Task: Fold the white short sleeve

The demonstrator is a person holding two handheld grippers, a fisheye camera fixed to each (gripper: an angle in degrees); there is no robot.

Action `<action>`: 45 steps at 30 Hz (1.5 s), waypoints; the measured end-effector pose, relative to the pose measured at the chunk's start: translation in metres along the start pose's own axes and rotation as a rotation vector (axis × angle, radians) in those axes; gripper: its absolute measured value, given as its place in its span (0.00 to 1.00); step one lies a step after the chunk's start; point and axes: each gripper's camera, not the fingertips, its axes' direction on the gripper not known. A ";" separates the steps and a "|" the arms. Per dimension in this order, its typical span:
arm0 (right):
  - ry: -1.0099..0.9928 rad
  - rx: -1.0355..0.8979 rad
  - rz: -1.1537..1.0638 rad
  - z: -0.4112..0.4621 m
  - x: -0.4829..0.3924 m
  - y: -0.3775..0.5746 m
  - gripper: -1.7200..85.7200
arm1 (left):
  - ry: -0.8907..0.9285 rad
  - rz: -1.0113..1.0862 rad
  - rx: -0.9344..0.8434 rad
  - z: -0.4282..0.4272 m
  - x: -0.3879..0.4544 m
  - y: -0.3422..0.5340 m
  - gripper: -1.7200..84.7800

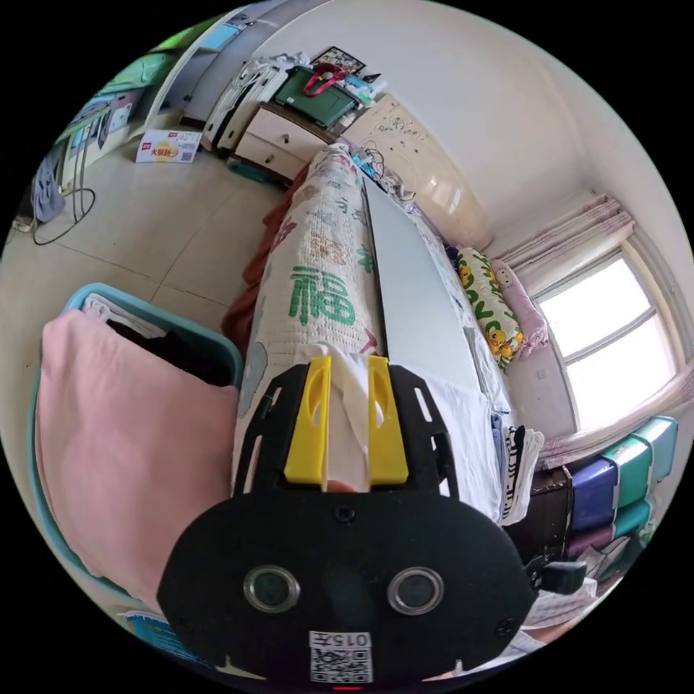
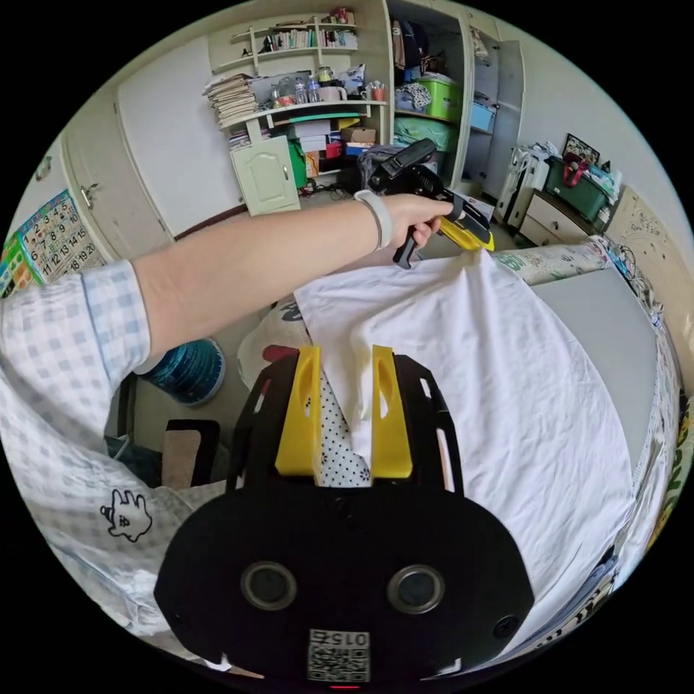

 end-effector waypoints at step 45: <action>0.875 0.771 0.449 -0.088 0.056 0.300 0.07 | -1.378 1.912 0.337 0.054 0.825 0.254 0.11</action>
